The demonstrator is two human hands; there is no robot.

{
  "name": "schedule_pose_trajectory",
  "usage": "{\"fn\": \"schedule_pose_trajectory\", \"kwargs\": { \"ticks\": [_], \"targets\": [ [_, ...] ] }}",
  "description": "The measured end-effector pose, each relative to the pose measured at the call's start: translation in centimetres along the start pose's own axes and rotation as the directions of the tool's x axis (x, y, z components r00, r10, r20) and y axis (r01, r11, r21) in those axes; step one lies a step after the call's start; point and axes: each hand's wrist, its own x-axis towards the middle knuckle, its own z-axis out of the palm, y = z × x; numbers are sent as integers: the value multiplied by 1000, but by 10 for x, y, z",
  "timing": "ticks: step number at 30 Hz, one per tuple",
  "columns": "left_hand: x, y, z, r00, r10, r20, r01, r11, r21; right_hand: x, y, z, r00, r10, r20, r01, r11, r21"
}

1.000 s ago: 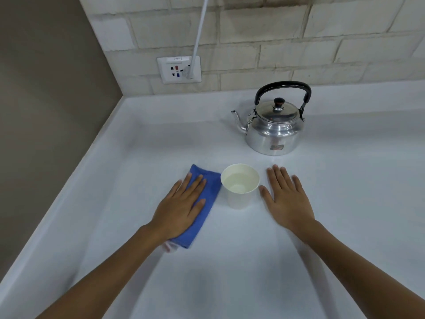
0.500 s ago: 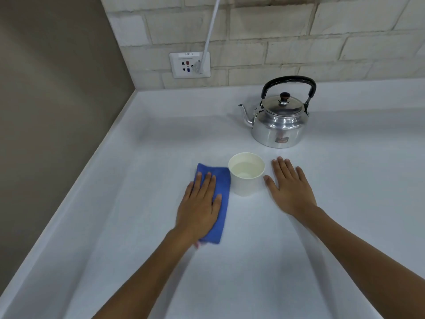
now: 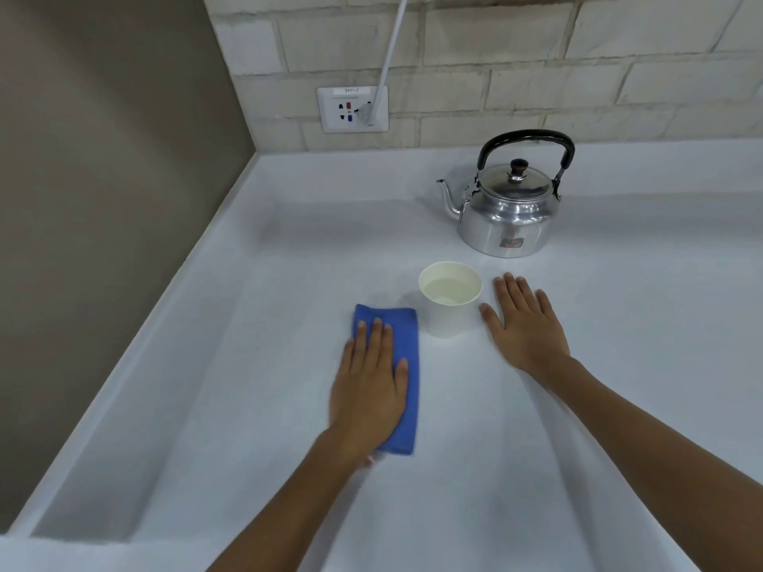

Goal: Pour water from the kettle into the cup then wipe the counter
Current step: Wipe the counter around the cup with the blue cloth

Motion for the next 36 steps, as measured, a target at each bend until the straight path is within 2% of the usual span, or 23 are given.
{"fn": "schedule_pose_trajectory", "kwargs": {
  "ticks": [2,4,6,8,11,21,23,25,28,30,32,34,36],
  "targets": [
    [-25,0,1,995,99,-5,-99,995,-4,0,0,0,1000,-2,9,2,1000,-1],
    [-37,-14,-4,991,134,-6,-134,991,12,0,-1,0,1000,0,3,0,1000,1],
    [-34,-32,-12,997,81,1,-81,997,11,-1,-1,-1,1000,1,4,-1,1000,3],
    [-25,-37,-16,999,-31,11,31,999,10,-1,-1,-1,1000,2,11,-3,1000,5],
    [-22,-12,-13,994,-106,9,106,994,19,0,-1,0,1000,8,19,-8,1000,-1],
    [-38,82,4,991,20,134,-14,999,-51,0,0,-2,1000,3,11,-3,1000,6],
    [-36,75,1,990,51,135,-29,987,-157,-5,-1,-8,999,32,-34,-29,996,81],
    [-30,54,-7,996,49,76,-26,962,-273,-19,-2,-15,984,109,-141,-77,973,217],
    [-5,11,-21,999,-40,-31,32,969,-245,-50,-18,-28,952,181,-245,-88,934,348],
    [16,-8,-25,996,-91,-6,89,985,-146,-72,-42,-32,968,135,-211,-55,935,349],
    [31,-16,-21,993,-110,52,113,992,-59,-95,-75,-31,987,9,-162,38,958,284],
    [38,-18,-14,989,-116,87,117,993,-6,-113,-104,-23,987,-124,-101,142,969,201],
    [36,-21,-7,990,-119,77,117,993,25,-125,-123,-12,985,-172,-14,172,973,151]
  ]
}}
